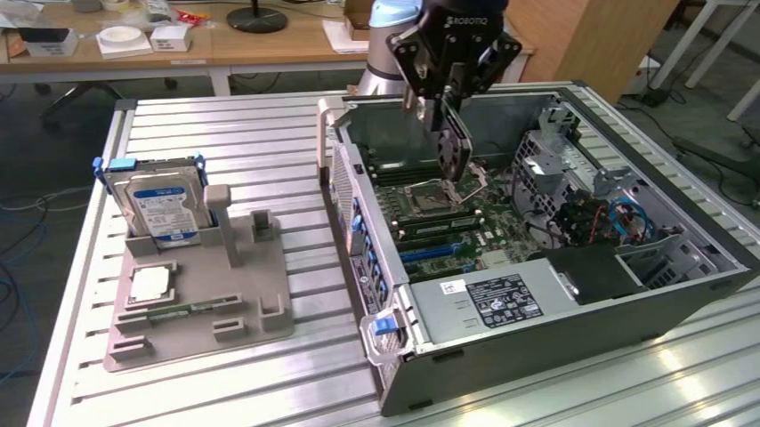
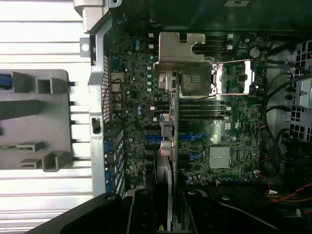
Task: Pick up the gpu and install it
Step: 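Pick up the gpu and move the gpu toward the slot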
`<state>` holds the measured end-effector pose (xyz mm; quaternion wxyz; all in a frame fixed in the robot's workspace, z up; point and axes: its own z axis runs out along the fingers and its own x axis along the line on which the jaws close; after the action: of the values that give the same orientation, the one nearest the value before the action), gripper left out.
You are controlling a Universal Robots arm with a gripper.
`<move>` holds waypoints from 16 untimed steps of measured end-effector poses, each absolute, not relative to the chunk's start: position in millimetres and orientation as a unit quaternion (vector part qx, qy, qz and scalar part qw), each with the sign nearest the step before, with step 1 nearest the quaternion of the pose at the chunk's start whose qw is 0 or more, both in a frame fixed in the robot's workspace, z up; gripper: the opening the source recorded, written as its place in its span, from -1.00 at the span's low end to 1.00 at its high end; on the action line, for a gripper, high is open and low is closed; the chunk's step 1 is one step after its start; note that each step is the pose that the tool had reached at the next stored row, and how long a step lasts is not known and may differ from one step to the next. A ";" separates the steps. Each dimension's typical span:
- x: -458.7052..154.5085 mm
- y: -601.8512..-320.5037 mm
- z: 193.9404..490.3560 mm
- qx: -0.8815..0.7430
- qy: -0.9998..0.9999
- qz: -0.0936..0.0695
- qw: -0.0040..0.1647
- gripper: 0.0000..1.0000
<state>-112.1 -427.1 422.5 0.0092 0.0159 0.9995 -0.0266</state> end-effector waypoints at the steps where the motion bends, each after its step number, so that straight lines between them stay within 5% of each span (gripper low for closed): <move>1: -111.7 -427.1 422.5 0.016 0.999 -0.027 0.009 -0.47; 16: -102.1 -427.1 422.4 0.016 0.999 -0.027 0.009 -0.47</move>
<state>-102.1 -427.1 422.4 0.0092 0.0159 0.9995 -0.0266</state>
